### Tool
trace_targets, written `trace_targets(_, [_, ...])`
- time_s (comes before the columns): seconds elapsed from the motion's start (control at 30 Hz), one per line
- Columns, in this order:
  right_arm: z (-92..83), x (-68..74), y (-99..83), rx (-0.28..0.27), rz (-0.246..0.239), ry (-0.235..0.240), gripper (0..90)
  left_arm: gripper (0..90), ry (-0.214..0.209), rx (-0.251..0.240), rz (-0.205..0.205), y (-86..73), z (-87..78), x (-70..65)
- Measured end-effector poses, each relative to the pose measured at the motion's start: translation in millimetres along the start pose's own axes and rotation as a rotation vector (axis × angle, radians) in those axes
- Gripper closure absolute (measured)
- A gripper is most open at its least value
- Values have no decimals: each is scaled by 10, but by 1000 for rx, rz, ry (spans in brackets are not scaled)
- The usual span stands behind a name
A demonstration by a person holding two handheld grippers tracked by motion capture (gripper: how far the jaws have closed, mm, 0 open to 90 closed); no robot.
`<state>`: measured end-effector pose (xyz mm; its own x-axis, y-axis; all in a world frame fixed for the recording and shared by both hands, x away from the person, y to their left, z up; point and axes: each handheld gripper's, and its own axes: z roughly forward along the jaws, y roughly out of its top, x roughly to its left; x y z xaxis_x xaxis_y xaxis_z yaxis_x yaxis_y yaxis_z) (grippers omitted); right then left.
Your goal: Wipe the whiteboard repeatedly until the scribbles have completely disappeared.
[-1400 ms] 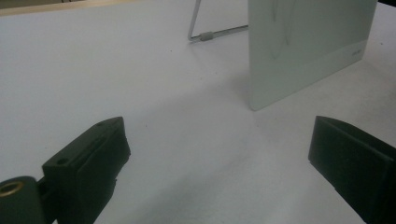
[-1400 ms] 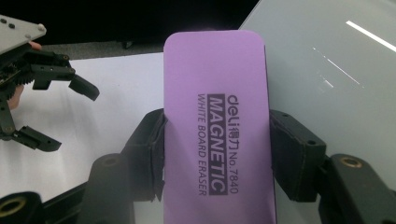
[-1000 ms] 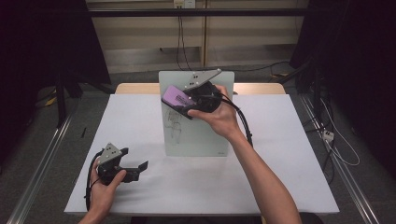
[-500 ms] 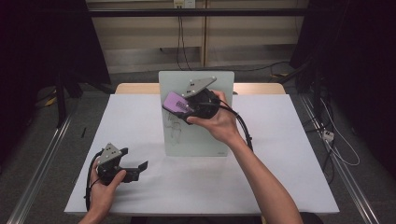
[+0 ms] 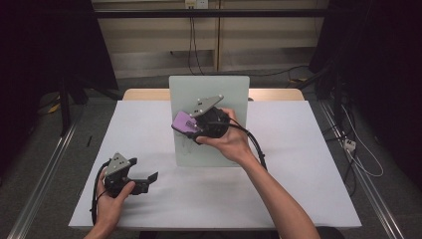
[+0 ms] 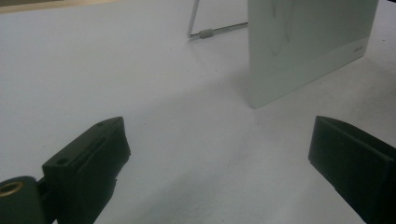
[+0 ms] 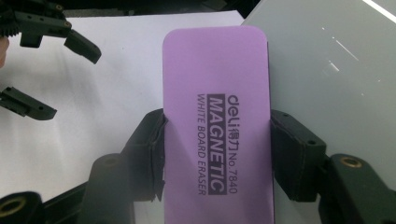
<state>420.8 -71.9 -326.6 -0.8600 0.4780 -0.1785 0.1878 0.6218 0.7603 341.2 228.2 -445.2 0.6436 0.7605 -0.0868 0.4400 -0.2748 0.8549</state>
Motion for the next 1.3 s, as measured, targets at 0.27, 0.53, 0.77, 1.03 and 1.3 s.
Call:
trace_targets(0.27, [45,23,-41,5,10,24,420,47,2,-2,-3,2,-8,4])
trace_targets(0.53, [-149,-117,72,-44,24,-28,420,46,3,-8,-1,4,-19,14])
trace_targets(0.77, [-328,-224,162,-84,41,-92,420,47,3,-6,-1,4,-13,14])
trace_targets(1.03, [-149,-91,113,-63,21,-74,420,47,1,-1,2,4,-9,5])
trace_targets(1.3, [137,127,27,-14,1,-25,420,47,1,-2,4,5,-9,6])
